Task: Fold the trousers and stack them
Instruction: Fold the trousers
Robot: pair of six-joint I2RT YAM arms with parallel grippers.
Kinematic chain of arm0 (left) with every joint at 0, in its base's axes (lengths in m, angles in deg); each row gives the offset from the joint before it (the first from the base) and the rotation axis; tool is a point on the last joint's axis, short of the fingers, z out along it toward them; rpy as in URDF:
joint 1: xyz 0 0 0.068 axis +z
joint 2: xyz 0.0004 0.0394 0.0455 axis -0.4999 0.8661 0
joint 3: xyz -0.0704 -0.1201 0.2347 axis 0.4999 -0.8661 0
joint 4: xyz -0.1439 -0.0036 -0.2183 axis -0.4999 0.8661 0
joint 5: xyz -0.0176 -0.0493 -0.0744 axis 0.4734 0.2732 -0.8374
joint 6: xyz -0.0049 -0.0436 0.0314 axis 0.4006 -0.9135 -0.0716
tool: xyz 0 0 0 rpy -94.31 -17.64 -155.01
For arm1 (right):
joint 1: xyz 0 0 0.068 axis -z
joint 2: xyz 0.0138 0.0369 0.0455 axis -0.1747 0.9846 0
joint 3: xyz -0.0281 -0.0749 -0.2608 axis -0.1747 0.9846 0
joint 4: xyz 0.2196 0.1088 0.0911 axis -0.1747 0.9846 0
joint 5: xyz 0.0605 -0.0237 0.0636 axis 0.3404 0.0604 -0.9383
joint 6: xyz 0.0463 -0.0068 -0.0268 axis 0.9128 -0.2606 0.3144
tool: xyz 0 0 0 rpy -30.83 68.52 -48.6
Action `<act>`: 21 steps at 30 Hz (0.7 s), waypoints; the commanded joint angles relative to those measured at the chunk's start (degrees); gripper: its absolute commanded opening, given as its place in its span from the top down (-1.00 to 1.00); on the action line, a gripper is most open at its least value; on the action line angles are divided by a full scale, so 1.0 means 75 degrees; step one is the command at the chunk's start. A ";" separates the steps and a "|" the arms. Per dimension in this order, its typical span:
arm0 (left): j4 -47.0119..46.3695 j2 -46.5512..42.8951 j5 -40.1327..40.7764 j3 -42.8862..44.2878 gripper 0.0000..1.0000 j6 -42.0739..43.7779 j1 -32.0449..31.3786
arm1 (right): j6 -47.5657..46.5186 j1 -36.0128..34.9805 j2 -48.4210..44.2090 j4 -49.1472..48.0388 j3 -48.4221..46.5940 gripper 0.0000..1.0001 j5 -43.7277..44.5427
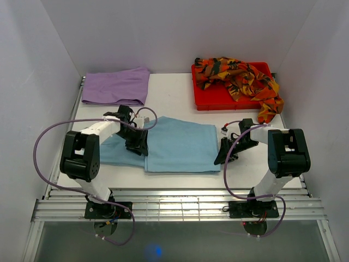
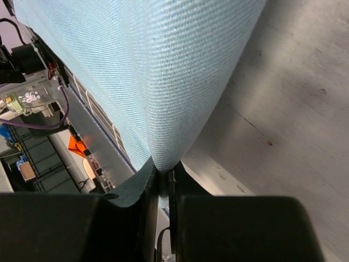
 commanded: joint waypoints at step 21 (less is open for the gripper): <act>-0.1084 0.1143 -0.0187 0.1280 0.09 -0.1595 0.0209 | -0.0194 0.0045 0.0079 0.0206 -0.0201 0.84 0.0138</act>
